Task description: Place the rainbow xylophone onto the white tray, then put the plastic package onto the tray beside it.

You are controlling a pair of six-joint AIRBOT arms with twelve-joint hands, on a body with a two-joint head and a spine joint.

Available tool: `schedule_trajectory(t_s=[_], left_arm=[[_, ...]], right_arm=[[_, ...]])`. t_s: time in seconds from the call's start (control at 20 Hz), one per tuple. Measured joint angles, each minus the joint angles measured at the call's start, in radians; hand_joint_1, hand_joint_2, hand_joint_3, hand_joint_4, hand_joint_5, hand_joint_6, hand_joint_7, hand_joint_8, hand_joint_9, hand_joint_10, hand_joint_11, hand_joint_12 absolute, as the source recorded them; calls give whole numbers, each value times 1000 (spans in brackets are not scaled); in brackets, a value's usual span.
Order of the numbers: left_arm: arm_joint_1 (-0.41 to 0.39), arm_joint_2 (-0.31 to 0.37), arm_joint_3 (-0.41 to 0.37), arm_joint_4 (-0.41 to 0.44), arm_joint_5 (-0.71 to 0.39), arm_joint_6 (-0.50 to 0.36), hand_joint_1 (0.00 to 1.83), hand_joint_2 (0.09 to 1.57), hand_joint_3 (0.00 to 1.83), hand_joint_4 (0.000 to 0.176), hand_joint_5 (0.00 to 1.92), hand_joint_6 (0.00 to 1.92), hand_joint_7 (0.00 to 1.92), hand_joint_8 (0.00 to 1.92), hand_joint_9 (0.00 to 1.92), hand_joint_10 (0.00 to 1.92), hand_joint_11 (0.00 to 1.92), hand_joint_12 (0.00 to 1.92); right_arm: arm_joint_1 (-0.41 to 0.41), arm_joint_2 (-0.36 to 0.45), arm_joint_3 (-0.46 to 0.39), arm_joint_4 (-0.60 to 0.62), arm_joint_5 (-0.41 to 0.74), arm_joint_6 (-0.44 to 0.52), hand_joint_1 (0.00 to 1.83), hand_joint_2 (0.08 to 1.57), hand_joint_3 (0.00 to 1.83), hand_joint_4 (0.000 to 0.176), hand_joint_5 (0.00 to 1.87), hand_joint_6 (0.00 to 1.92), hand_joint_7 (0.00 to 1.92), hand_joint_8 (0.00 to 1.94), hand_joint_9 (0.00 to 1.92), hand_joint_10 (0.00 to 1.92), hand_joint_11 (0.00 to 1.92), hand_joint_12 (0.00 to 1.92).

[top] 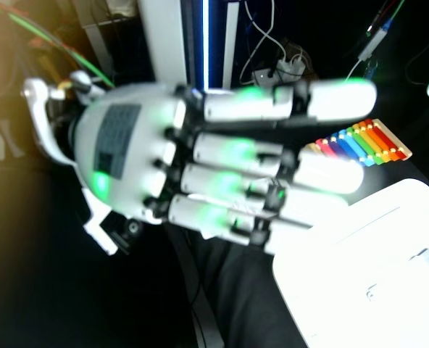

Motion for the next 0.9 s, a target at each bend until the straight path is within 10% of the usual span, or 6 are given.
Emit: schedule_trajectory(t_s=[0.15,0.35,0.4,0.9], left_arm=[[-45,0,0,52,51,0,481,946,14,0,0,0,176,0,216,12,0,562],[-52,0,0,96,106,-13,497,998,4,38,7,1,164,0,236,4,0,495],[-53,0,0,115,122,-27,460,980,0,21,3,0,184,4,254,7,0,555],[-199,-18,70,757,306,-594,413,633,0,0,0,0,127,0,167,0,0,401]], right_arm=[[0,0,0,-2,0,0,563,910,160,0,30,0,0,0,0,0,0,0],[0,-10,8,-1,-2,1,571,911,148,0,46,8,0,0,0,0,0,0],[0,-12,8,-5,-2,1,563,907,143,0,41,5,0,0,0,0,0,0],[0,-21,11,-17,-2,1,511,898,124,0,90,18,0,0,0,0,0,0]])
